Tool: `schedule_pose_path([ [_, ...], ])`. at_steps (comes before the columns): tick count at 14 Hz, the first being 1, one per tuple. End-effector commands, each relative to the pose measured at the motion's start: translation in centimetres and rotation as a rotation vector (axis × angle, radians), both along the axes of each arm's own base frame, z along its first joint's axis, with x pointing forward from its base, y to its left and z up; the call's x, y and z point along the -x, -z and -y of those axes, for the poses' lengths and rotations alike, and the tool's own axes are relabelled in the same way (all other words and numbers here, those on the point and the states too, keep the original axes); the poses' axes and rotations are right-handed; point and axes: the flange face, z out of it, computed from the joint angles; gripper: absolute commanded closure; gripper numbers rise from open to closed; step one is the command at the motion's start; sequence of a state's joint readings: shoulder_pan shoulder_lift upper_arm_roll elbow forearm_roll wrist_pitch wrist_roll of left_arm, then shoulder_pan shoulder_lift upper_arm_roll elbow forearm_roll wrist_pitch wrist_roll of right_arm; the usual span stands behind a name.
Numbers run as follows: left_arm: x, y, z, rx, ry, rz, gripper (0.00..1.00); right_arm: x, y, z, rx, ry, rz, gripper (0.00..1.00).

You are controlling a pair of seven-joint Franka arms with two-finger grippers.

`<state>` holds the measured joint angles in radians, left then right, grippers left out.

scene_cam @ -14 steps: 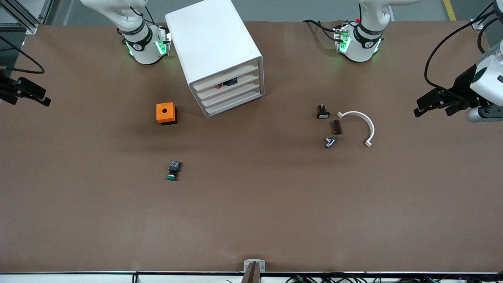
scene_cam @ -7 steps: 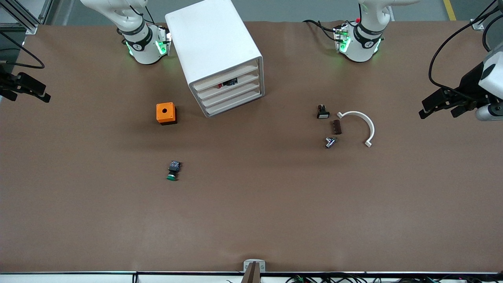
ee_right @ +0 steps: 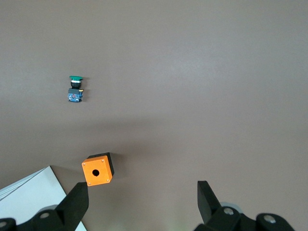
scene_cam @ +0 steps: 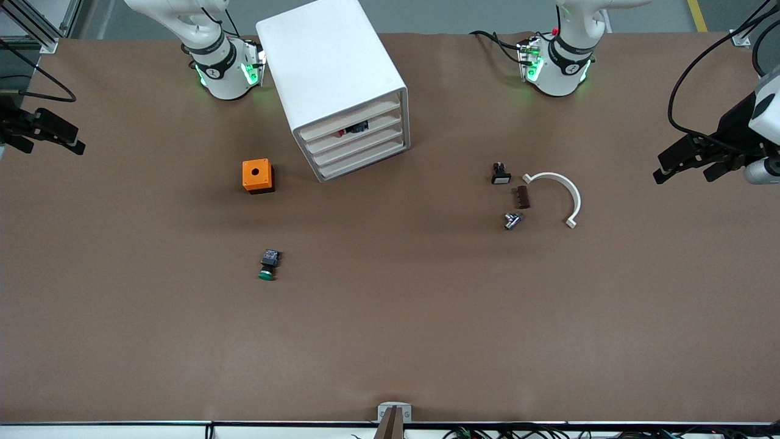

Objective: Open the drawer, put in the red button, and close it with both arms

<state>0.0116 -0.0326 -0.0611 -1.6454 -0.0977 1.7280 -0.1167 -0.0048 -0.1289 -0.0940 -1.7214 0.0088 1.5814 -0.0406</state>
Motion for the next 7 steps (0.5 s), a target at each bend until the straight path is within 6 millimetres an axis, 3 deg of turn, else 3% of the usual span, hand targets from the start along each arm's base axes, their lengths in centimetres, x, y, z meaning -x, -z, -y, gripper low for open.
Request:
schedule_pose_path([
  [1, 0.45, -0.77, -0.43, -0.029, 0.008, 0.005, 0.01, 0.89, -0.30, -0.16, -0.005, -0.012, 0.015, 0.00],
  [7, 0.24, -1.08, -0.47, -0.059, 0.004, 0.014, 0.00, 0.72, -0.60, -0.14, -0.003, -0.012, 0.018, 0.00],
])
